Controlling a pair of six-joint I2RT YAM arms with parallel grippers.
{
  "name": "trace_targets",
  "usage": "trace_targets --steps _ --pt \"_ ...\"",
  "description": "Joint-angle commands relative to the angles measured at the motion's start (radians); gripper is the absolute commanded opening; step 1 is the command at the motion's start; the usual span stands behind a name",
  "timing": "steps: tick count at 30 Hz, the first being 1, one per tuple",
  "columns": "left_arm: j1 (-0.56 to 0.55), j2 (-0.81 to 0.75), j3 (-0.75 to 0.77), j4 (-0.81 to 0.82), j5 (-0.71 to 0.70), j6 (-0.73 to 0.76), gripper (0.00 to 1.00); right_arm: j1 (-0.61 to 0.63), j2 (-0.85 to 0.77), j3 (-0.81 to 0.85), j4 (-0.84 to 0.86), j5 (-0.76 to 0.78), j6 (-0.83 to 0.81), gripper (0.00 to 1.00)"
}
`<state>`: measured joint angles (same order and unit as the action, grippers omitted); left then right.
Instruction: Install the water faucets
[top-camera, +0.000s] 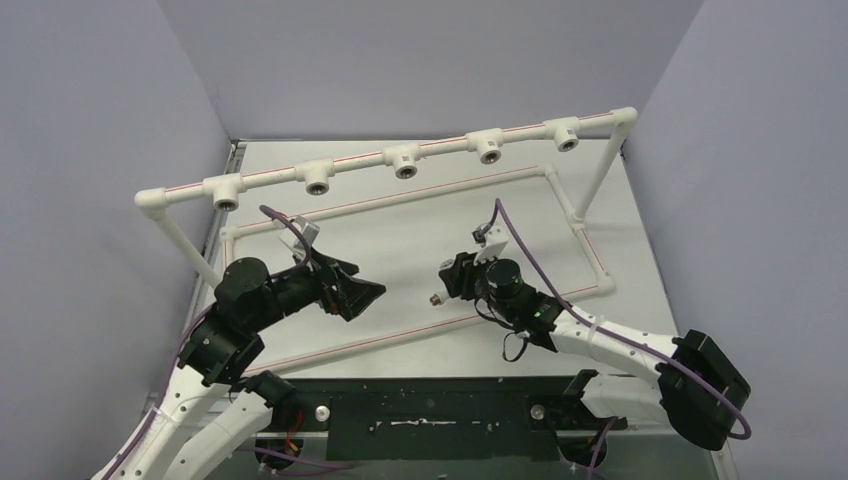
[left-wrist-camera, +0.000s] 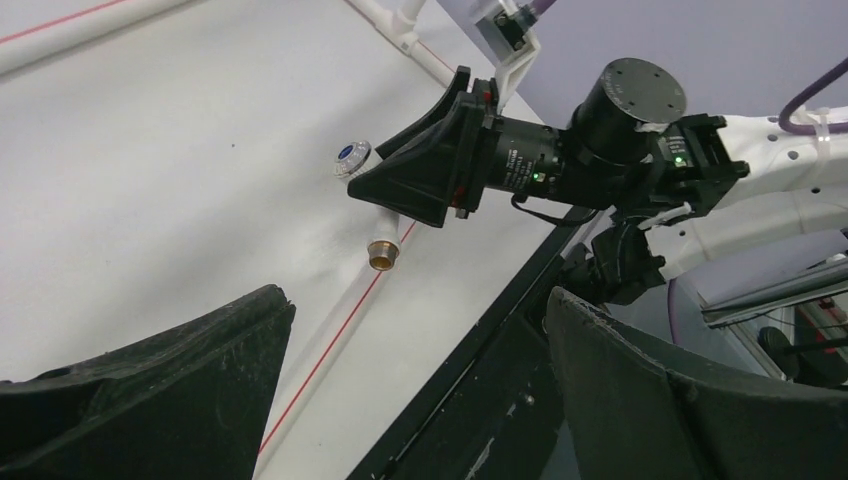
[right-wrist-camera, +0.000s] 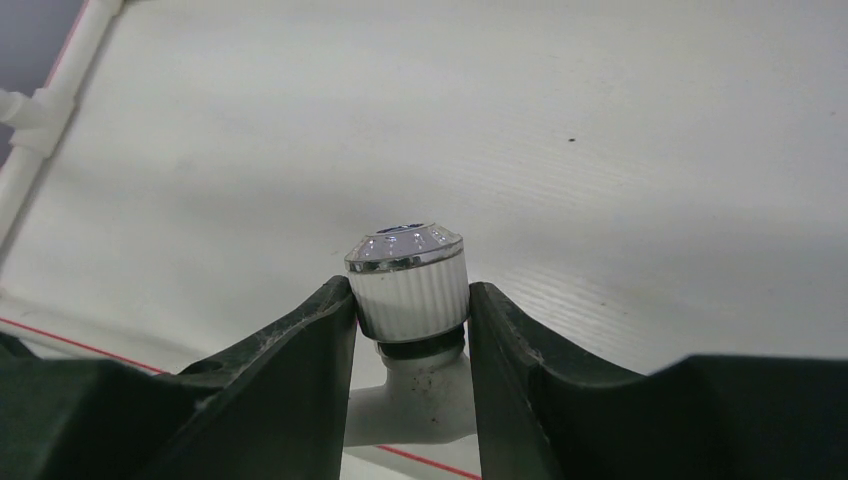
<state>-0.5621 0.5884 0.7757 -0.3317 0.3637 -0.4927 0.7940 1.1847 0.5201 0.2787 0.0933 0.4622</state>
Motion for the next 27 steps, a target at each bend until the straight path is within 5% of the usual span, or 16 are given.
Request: trace_targets --steps 1,17,27 --pt "-0.004 0.001 -0.022 -0.047 0.037 -0.040 0.97 0.111 -0.066 0.048 -0.034 0.133 0.112 0.00" --pt "-0.004 0.103 -0.115 -0.033 0.131 -0.098 0.96 0.475 -0.023 0.220 -0.186 0.649 0.347 0.00" --pt "-0.004 0.120 -0.174 0.084 0.218 -0.219 0.89 0.558 0.067 0.308 -0.153 0.759 0.379 0.00"
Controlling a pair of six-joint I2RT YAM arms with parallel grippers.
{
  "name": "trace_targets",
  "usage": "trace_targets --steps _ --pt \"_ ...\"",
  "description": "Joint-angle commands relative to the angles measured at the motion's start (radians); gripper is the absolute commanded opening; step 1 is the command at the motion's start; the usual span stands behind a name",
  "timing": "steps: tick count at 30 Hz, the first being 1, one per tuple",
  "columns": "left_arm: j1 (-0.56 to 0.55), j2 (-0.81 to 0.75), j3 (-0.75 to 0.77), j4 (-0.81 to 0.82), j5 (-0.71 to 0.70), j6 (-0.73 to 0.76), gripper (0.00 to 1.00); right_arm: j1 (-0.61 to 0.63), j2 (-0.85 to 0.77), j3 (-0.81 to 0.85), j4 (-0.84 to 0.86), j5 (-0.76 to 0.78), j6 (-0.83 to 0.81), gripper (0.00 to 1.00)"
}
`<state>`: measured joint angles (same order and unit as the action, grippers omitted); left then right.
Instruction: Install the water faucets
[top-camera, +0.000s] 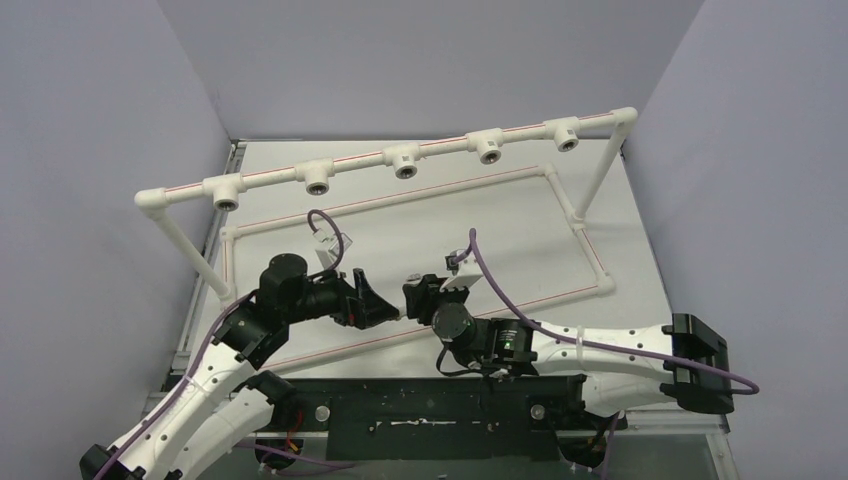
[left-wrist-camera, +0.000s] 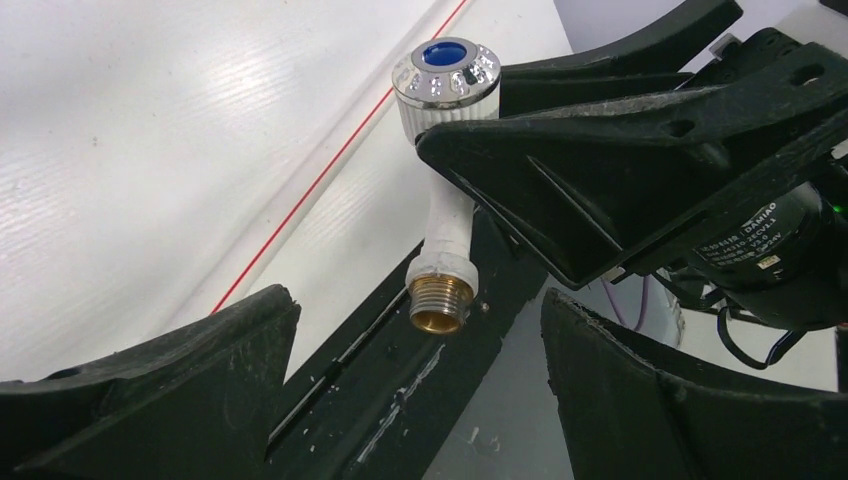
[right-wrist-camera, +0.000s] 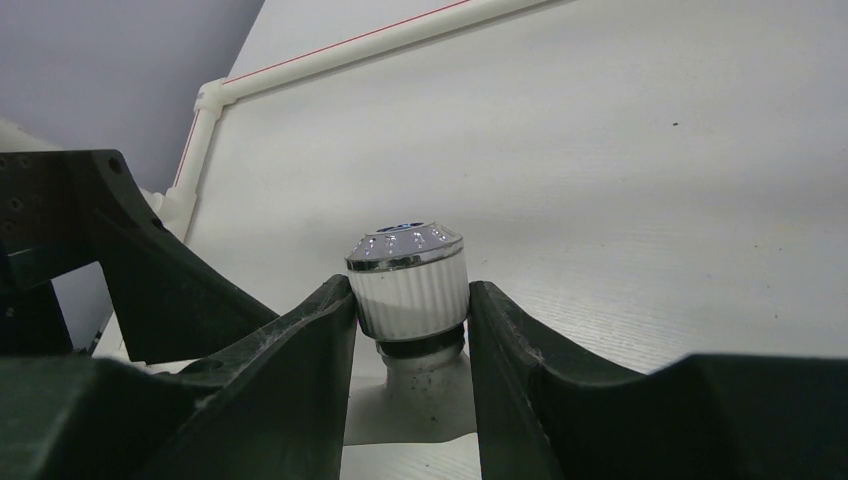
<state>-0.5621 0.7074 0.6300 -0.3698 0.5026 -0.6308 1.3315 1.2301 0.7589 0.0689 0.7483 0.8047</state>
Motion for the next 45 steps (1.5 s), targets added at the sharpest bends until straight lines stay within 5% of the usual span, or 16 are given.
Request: trace_targets --steps 1,19,26,33,38,41,45 --pt "-0.004 -0.001 -0.037 0.138 0.085 -0.097 0.88 0.023 0.027 0.074 0.060 0.111 0.042 0.00" --pt "-0.004 -0.026 -0.121 0.316 0.122 -0.252 0.66 0.053 0.059 0.115 0.091 0.153 0.106 0.00" --pt "-0.004 -0.021 -0.131 0.356 0.126 -0.281 0.47 0.058 0.069 0.121 0.098 0.153 0.117 0.00" --pt "-0.004 -0.023 -0.133 0.356 0.137 -0.287 0.00 0.066 0.072 0.116 0.101 0.155 0.128 0.00" --pt "-0.004 -0.044 -0.135 0.356 0.127 -0.287 0.00 0.066 0.061 0.106 0.098 0.132 0.129 0.00" --pt "-0.004 -0.054 -0.132 0.356 0.125 -0.284 0.00 0.067 0.038 0.092 0.089 0.119 0.130 0.35" --pt "-0.004 -0.059 -0.130 0.350 0.122 -0.271 0.00 0.065 -0.007 0.071 0.065 0.084 0.118 0.64"
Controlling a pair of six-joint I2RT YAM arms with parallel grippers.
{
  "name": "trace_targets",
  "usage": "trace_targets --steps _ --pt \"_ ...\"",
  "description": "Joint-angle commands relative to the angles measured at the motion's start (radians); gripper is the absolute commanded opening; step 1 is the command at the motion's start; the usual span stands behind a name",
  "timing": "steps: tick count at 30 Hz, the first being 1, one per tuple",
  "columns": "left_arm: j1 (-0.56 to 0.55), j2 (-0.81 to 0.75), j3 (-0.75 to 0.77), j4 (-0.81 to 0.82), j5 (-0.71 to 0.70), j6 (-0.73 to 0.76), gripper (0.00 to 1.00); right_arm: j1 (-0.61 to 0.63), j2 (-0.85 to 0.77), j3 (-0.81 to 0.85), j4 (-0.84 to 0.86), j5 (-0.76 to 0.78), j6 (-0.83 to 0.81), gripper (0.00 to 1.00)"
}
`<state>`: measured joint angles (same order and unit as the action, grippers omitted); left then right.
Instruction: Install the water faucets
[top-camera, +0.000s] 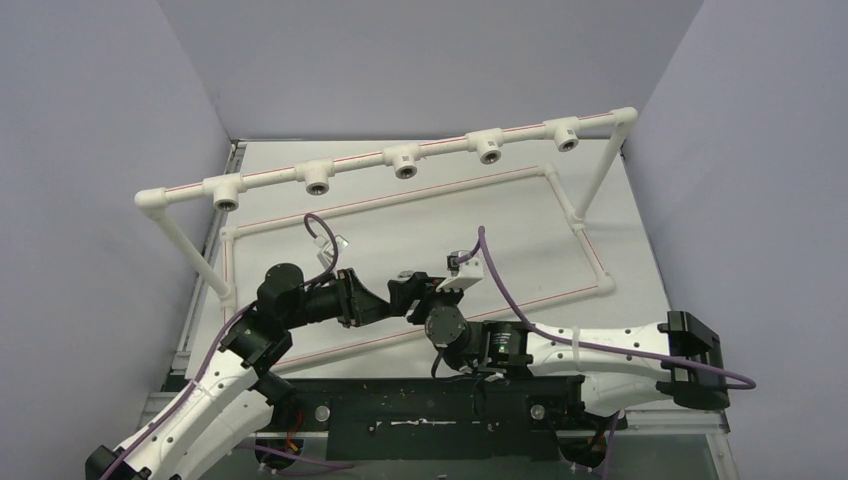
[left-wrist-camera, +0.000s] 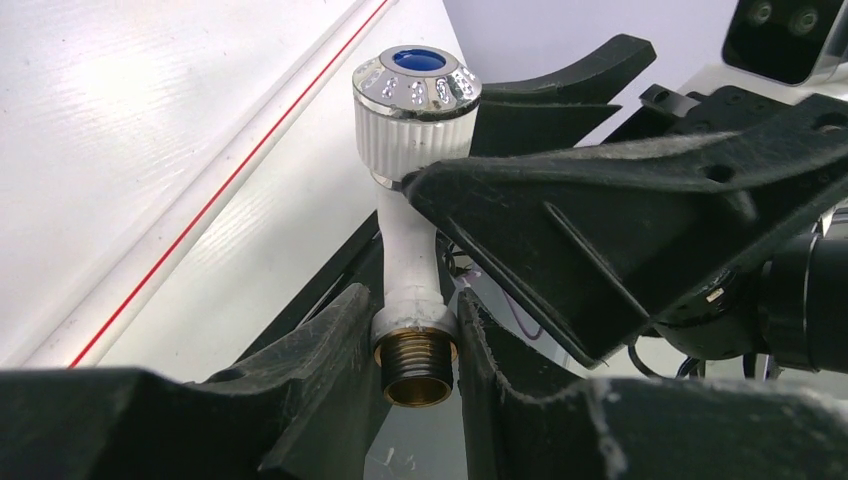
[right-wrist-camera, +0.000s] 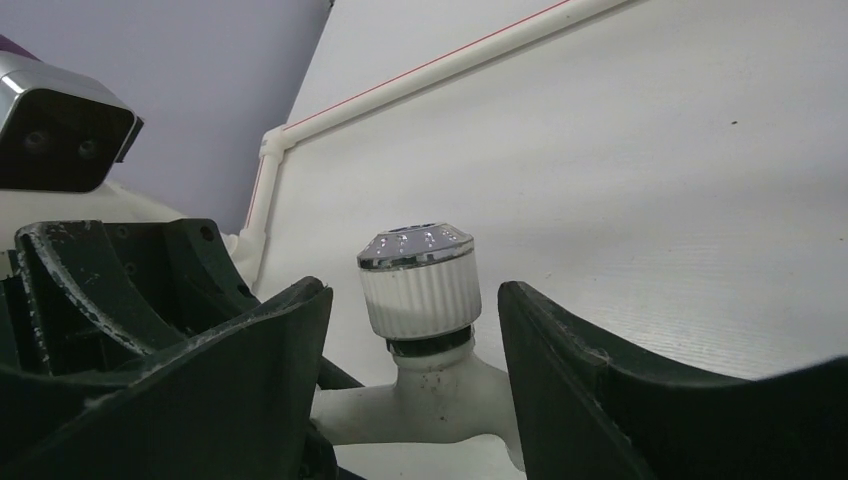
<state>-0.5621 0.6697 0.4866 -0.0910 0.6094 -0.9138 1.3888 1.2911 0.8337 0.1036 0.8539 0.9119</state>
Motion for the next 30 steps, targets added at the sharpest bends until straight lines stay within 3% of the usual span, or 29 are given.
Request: trace_targets --steps 1,4,7,14,19,26,30 --pt "-0.003 -0.024 0.014 0.071 0.017 0.015 0.00 0.007 -0.084 -0.010 0.021 -0.031 0.007 0.70" --pt "-0.003 -0.032 0.017 0.071 0.013 0.029 0.00 0.002 -0.142 -0.038 0.007 -0.076 -0.027 0.79" --pt "-0.004 -0.036 0.025 0.064 0.012 0.048 0.00 -0.026 -0.224 -0.084 0.011 -0.172 -0.077 0.82" --pt "-0.002 -0.043 0.037 0.048 0.026 0.086 0.00 -0.277 -0.440 -0.219 0.073 -0.695 -0.198 0.86" --pt "-0.001 -0.059 0.036 0.077 0.049 0.081 0.00 -0.405 -0.520 -0.208 0.010 -0.965 -0.272 0.89" --pt "-0.001 -0.093 0.012 0.288 0.131 -0.015 0.00 -0.577 -0.519 -0.218 0.097 -1.396 -0.225 0.88" --pt "-0.002 -0.104 -0.001 0.416 0.169 -0.083 0.00 -0.600 -0.500 -0.222 0.172 -1.502 -0.192 0.86"
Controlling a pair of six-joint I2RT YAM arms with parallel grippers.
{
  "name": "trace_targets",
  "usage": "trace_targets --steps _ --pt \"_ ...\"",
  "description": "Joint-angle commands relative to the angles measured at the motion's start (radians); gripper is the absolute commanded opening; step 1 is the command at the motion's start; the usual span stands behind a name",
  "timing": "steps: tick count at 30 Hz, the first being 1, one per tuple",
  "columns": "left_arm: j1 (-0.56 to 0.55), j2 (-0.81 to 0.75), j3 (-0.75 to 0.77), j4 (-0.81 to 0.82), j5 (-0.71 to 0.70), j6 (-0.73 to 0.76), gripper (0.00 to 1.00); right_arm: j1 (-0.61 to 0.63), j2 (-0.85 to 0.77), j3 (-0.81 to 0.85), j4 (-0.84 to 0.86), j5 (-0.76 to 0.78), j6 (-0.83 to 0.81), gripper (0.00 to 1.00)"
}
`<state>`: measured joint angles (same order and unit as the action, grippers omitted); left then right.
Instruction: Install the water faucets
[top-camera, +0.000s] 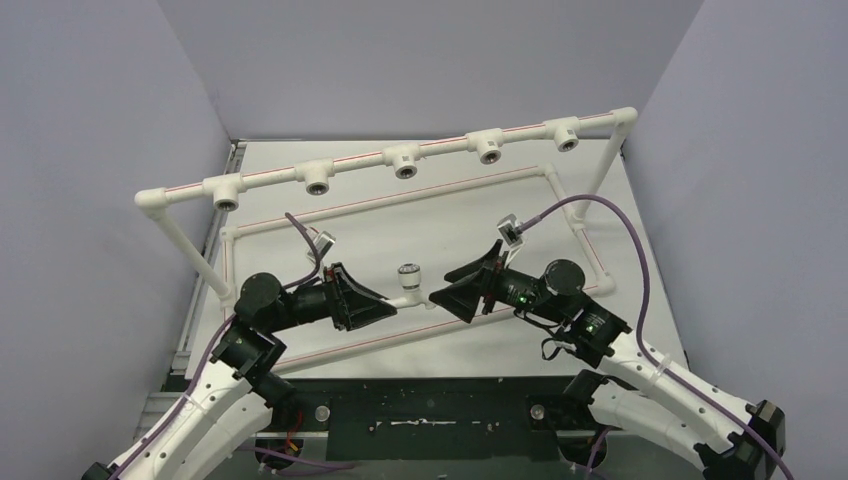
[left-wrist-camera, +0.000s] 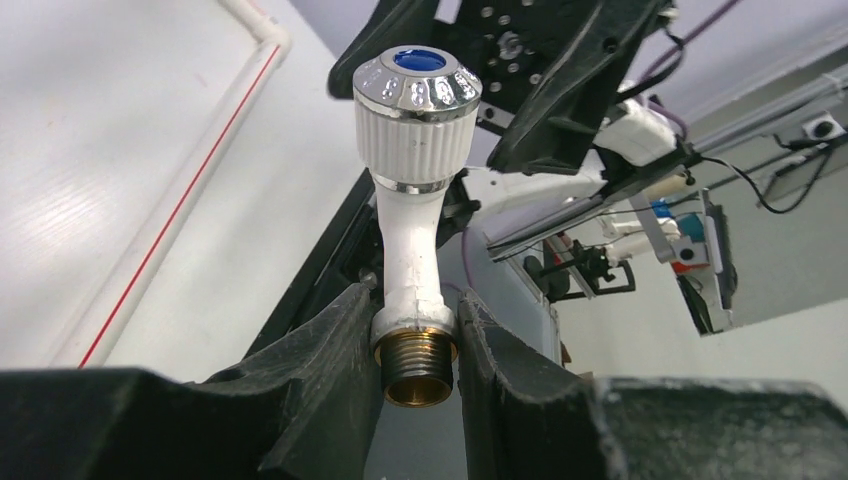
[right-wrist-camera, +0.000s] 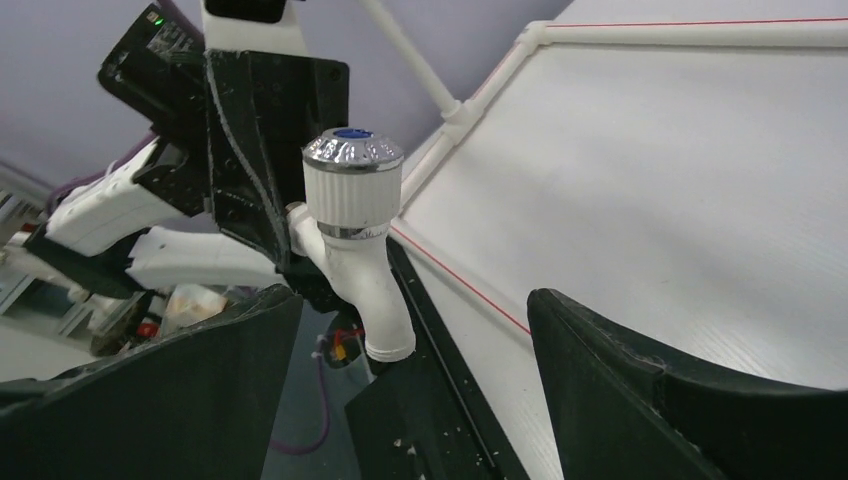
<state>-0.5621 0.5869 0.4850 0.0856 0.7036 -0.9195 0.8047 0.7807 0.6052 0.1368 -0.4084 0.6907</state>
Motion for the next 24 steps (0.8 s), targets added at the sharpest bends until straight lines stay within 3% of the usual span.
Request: trace_targets --steps 1,9,21,24 --pt "-0.002 -0.021 -0.002 0.260 0.082 -0.091 0.00 -0.017 0.017 0.009 0.158 -0.262 0.038 0.86" --pt "-0.002 0.003 -0.021 0.389 0.121 -0.158 0.00 -0.016 0.091 0.016 0.363 -0.401 0.144 0.76" --pt "-0.002 0.027 -0.031 0.436 0.132 -0.171 0.00 -0.013 0.161 0.062 0.400 -0.443 0.143 0.52" --pt "-0.002 0.033 -0.034 0.445 0.135 -0.176 0.00 -0.013 0.166 0.065 0.394 -0.445 0.129 0.50"
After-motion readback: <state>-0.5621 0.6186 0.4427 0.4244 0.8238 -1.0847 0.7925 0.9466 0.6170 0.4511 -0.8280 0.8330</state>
